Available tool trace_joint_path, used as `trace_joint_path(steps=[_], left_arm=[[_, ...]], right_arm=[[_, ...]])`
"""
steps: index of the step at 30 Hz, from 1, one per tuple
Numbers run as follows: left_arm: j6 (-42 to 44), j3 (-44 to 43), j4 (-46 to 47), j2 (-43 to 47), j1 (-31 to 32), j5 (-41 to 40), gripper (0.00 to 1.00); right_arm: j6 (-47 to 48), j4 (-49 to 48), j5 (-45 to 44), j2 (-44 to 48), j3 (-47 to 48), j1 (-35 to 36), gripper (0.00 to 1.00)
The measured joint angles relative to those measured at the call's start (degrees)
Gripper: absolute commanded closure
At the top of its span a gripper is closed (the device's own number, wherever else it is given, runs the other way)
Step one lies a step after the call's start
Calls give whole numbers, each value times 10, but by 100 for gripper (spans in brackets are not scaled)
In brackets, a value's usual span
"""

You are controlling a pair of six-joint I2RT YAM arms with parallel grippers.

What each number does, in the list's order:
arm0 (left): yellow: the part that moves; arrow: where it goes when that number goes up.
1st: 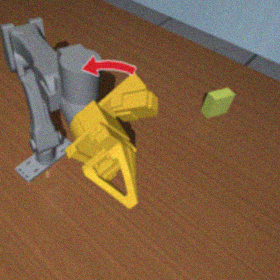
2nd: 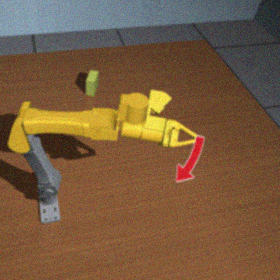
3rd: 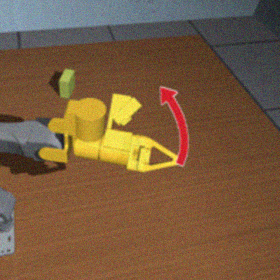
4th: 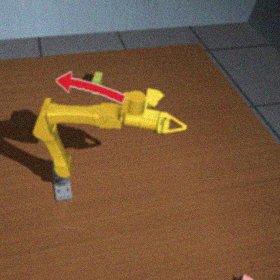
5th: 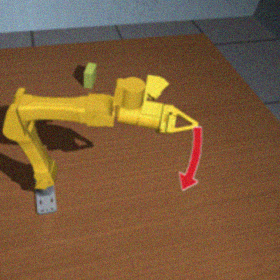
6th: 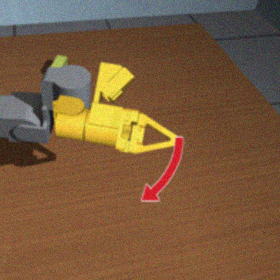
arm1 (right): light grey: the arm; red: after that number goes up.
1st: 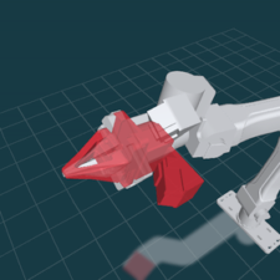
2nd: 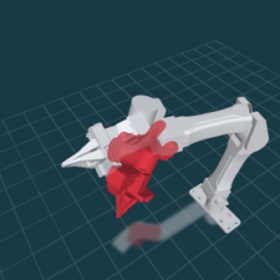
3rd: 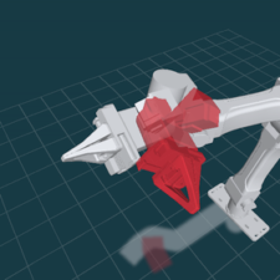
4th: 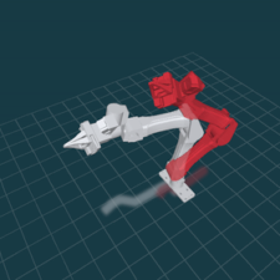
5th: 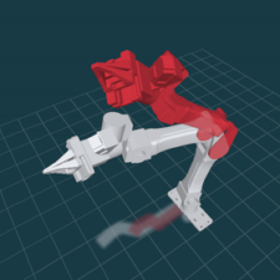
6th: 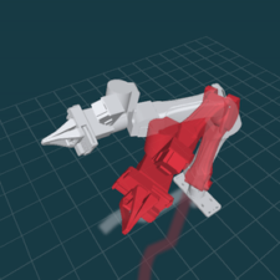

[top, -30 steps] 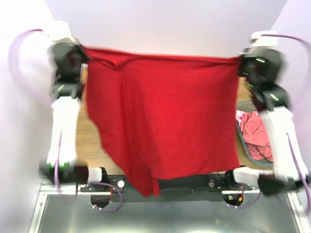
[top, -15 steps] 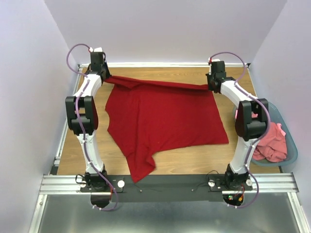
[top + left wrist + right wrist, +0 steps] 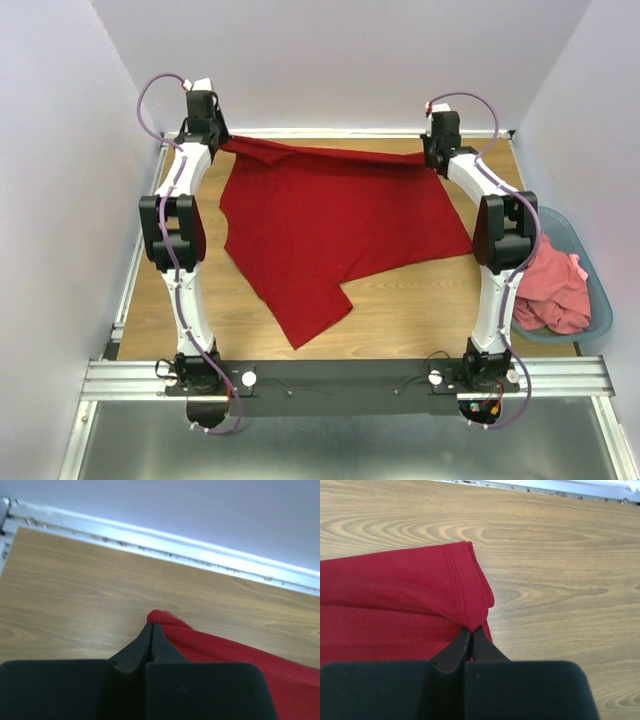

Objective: Fold and stack the t-shirts
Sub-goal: Fold the tshirt

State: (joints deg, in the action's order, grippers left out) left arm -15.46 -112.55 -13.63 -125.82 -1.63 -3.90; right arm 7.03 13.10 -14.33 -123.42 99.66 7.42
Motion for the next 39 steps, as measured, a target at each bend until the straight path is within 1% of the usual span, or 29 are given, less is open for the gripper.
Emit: trace_joint_path(steps=[10,19,22,28,31,39], left_arm=[[-82,82,-27,17,0,27,100],[-146,124,-60,86,0,44,100],[-172,157,-58,115,0,58,100],[-236,275,-37,180,0,80,100],[-261,313,-22,198,0,88,100],[-318,360,9,217,-2,127,100]], right_arm=[[-9,0,0,-7,17,-22,99],[-9,0,3,-13,47,-31,99],[-10,1,4,-18,52,-32,99],[-10,2,5,-27,53,-39,99],[-10,2,5,-35,57,-41,99],[-10,7,7,-45,69,-42,99]])
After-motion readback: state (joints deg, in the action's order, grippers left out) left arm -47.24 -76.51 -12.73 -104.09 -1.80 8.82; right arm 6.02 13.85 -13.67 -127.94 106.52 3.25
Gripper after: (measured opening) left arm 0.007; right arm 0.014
